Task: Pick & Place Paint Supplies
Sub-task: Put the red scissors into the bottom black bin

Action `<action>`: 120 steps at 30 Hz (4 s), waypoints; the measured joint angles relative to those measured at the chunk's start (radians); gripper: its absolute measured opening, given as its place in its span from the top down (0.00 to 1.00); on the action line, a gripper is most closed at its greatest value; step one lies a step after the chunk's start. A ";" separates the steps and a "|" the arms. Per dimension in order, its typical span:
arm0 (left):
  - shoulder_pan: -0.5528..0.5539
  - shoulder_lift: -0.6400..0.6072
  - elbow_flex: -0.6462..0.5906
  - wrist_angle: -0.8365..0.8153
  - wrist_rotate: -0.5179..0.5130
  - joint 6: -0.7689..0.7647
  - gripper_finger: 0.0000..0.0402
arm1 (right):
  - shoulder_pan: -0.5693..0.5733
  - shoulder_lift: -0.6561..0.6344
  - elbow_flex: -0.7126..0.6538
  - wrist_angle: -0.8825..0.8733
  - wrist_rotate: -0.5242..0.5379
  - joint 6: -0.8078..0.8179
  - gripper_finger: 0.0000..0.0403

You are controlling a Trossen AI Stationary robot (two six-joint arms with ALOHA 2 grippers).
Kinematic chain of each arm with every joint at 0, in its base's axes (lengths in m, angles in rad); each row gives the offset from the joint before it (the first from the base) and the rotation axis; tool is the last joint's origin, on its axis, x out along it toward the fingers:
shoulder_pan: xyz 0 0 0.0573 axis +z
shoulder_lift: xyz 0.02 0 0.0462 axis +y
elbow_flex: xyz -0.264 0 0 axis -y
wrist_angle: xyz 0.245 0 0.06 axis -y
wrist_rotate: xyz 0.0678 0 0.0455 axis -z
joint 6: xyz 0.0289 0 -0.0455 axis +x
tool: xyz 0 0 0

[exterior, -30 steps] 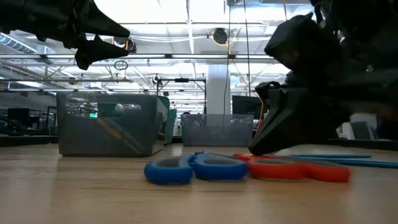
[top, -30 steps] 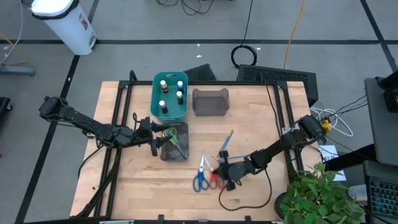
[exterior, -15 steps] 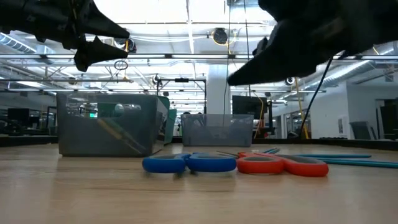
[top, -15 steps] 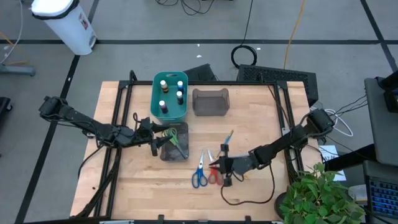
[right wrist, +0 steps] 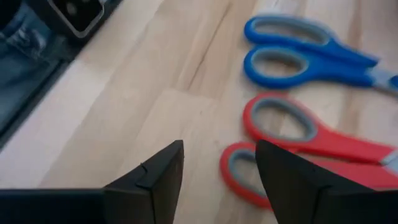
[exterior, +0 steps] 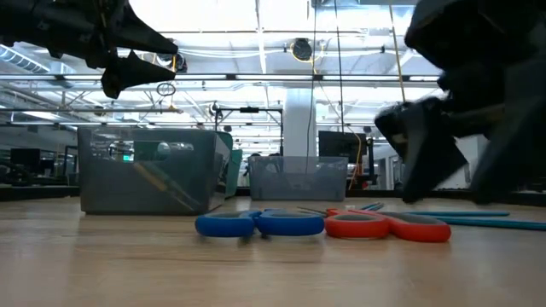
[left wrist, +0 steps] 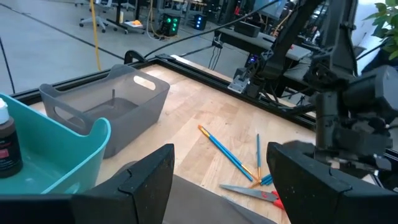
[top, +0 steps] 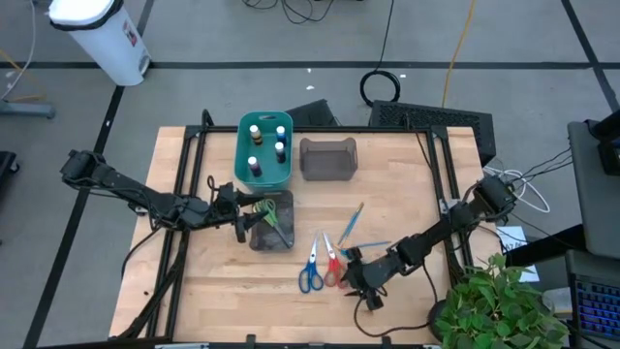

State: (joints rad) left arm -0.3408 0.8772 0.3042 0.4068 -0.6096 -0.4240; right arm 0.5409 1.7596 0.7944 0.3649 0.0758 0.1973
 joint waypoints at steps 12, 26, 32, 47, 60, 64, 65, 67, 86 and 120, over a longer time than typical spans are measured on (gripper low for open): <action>0.000 0.000 0.000 0.001 -0.004 0.000 0.34 | -0.047 0.023 0.003 -0.124 0.044 0.006 0.61; 0.000 0.000 0.000 0.001 -0.004 0.001 0.34 | -0.068 0.023 0.003 -0.262 0.186 -0.038 0.75; 0.000 0.000 0.000 0.001 -0.004 0.001 0.34 | -0.072 0.024 0.001 -0.189 0.211 -0.142 0.76; 0.000 0.000 0.000 0.001 -0.004 0.001 0.34 | -0.189 0.025 0.001 -0.215 0.027 -0.198 0.79; 0.000 0.000 0.000 0.000 -0.004 0.001 0.34 | -0.231 0.026 0.001 -0.187 0.041 -0.244 0.96; 0.000 0.000 0.000 0.000 -0.004 0.001 0.34 | -0.233 0.019 -0.002 -0.093 0.045 -0.261 0.98; 0.000 0.000 0.000 0.000 -0.004 0.001 0.34 | -0.233 0.016 -0.004 -0.066 0.049 -0.275 0.98; 0.000 0.000 0.000 0.001 -0.004 0.002 0.34 | -0.235 -0.001 -0.006 -0.007 0.052 -0.295 0.98; 0.062 0.000 0.000 0.159 0.039 0.027 0.34 | -0.225 -0.201 -0.001 0.640 0.262 -0.508 0.98; 0.016 0.454 0.296 0.430 0.405 0.571 0.34 | -0.352 -0.145 0.012 0.809 -0.341 0.153 0.98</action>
State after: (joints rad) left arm -0.3249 1.3315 0.6004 0.8373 -0.2049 0.1467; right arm 0.1886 1.6146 0.8062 1.1738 -0.2651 0.3499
